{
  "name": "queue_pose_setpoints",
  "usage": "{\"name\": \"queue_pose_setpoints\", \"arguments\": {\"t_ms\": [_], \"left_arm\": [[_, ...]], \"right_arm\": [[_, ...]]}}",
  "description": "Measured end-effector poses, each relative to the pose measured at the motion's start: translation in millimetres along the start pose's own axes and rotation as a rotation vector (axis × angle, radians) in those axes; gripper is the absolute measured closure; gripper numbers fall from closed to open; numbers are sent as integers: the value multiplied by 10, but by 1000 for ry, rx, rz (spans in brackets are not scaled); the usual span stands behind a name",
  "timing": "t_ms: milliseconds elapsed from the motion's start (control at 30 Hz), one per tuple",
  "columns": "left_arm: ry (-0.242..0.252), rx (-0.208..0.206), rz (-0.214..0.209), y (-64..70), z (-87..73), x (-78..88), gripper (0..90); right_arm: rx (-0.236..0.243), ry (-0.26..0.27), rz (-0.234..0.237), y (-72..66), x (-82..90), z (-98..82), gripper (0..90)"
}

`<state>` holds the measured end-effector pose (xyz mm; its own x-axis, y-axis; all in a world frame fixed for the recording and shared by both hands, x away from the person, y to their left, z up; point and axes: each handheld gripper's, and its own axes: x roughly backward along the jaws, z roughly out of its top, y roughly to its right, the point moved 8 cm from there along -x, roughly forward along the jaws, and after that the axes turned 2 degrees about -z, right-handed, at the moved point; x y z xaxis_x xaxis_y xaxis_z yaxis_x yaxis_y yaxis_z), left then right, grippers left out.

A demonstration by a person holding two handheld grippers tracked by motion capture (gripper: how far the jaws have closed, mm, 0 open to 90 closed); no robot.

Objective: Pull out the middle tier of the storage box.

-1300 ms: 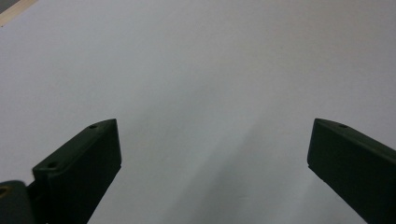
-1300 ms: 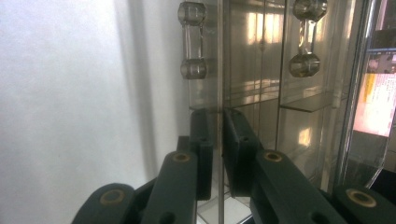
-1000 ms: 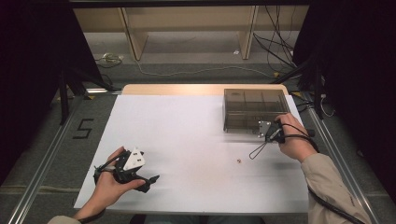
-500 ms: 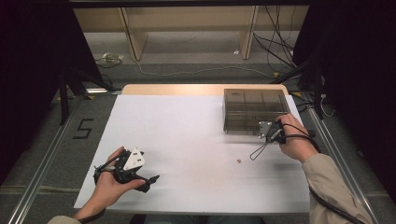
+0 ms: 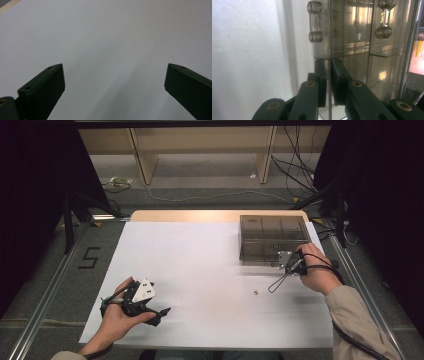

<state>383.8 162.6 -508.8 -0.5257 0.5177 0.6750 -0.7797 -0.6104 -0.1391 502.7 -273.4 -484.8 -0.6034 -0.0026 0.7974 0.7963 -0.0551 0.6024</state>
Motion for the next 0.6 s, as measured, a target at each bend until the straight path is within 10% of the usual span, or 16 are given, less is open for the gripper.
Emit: {"name": "queue_pose_setpoints", "arguments": {"t_ms": [600], "left_arm": [[-1, 0, 1, 0, -2, -1, 30]], "right_arm": [[-10, 8, 17, -51, 27, -17, 848]]}}
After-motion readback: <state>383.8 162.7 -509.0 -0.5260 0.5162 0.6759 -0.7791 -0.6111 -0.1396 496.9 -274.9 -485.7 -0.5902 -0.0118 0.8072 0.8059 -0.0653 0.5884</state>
